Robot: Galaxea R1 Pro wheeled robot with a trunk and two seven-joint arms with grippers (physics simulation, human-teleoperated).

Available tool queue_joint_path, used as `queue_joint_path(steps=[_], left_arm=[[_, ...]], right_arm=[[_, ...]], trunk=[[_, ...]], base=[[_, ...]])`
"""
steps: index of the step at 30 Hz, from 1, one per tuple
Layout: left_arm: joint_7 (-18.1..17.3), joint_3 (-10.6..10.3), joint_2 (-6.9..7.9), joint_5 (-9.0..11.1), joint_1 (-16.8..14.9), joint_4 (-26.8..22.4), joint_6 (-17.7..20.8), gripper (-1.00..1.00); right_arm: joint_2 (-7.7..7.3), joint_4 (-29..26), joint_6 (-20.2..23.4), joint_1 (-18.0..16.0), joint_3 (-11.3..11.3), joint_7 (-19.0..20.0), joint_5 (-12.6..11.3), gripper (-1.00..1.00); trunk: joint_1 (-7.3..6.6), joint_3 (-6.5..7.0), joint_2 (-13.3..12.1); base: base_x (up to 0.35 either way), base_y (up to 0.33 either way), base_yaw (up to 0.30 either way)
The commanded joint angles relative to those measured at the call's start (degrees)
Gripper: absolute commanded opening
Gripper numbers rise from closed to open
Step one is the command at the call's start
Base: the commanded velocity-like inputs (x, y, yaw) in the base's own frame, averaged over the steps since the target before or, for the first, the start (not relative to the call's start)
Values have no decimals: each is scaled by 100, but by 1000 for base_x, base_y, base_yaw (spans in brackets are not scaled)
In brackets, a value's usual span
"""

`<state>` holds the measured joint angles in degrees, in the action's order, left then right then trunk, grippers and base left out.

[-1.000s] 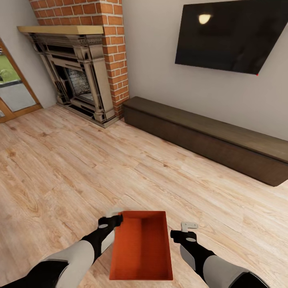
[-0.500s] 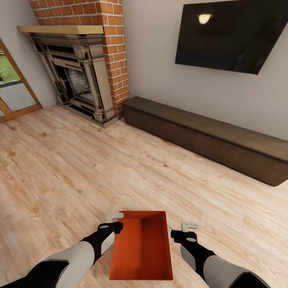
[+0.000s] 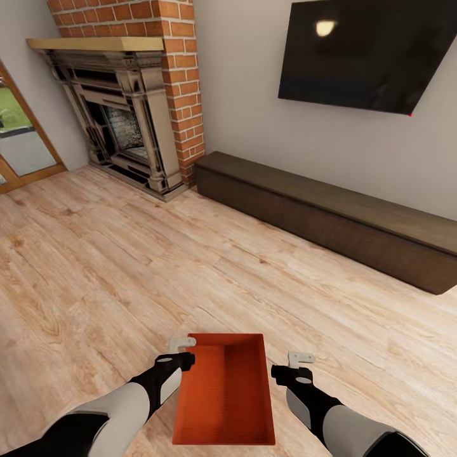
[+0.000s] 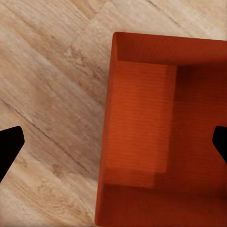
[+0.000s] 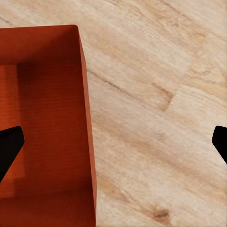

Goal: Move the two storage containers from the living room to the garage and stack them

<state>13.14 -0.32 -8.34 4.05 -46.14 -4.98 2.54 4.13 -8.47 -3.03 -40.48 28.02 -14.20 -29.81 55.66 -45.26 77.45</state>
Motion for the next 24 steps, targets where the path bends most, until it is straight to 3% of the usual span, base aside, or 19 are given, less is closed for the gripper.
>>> queue_joint_path(steps=[1,12,15,19,24], left_arm=[[16,-6,-1,43,0,-11,27,100],[21,-3,-4,60,0,43,28,100],[22,-8,18,198,0,61,27,100],[22,-13,22,360,0,65,27,100],[19,-19,21,403,0,67,27,100]], right_arm=[[0,3,-23,-4,47,-21,-61,100],[-6,3,-26,-4,46,-21,-64,100],[5,3,-27,-4,45,-21,-68,100],[4,3,-29,-4,45,-21,-69,100],[3,3,-27,-4,45,-21,-67,100]], trunk=[[0,-4,2],[0,-4,2],[0,-4,2],[88,-76,163],[197,-165,363]], base=[[0,0,0],[0,0,0],[0,0,0],[0,0,0],[0,0,0]])
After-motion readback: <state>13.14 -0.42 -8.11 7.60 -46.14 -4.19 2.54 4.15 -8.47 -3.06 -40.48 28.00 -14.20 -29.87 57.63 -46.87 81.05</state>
